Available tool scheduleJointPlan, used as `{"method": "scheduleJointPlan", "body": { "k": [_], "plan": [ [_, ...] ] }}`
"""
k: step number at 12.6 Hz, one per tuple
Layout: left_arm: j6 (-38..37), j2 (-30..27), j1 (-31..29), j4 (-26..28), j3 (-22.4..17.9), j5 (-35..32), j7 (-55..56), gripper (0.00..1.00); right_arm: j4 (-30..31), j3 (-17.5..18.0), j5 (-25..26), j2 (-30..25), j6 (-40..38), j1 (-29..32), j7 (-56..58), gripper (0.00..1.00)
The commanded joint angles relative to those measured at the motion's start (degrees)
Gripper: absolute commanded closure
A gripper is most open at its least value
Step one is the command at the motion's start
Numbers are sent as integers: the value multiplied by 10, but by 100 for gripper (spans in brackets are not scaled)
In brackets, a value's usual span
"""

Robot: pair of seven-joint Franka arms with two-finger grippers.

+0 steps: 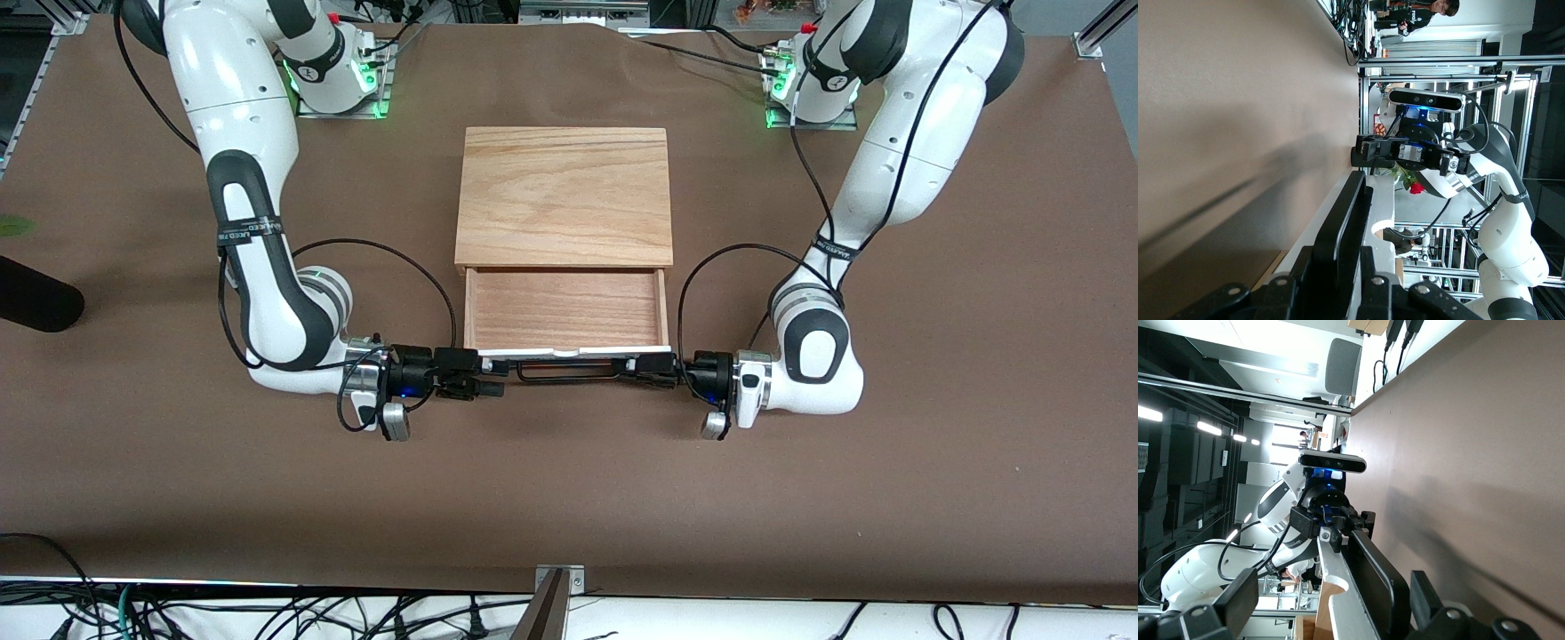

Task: Pull top drawer with both arms simultaneously
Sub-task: 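Pull the handle outward with both grippers, sliding the drawer open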

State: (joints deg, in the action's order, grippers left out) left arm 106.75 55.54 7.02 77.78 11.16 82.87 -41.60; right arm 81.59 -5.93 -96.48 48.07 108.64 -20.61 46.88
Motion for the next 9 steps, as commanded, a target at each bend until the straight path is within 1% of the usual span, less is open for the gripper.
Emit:
{"method": "scheduleJointPlan", "body": {
  "k": [1,3,4,6,7,9],
  "plan": [
    [-2,9,10,-22,-4,-4,13,48,1,-1,1,-8,-8,2,-5,0],
    [-1,9,10,-22,-4,-4,14,24,0,-2,12,-9,-8,2,-6,0],
    [0,9,10,-22,-4,-4,12,0,0,-1,16,-8,-8,3,-4,0],
    [0,8,10,-23,-4,-4,13,0,-1,-3,16,-9,-8,3,-6,0],
    [0,8,10,-23,-5,-5,14,0,-8,-12,29,-9,-11,1,-6,0],
    [0,6,9,-24,-4,-5,14,0,-23,-18,96,-10,-11,2,-7,0]
  ]
}}
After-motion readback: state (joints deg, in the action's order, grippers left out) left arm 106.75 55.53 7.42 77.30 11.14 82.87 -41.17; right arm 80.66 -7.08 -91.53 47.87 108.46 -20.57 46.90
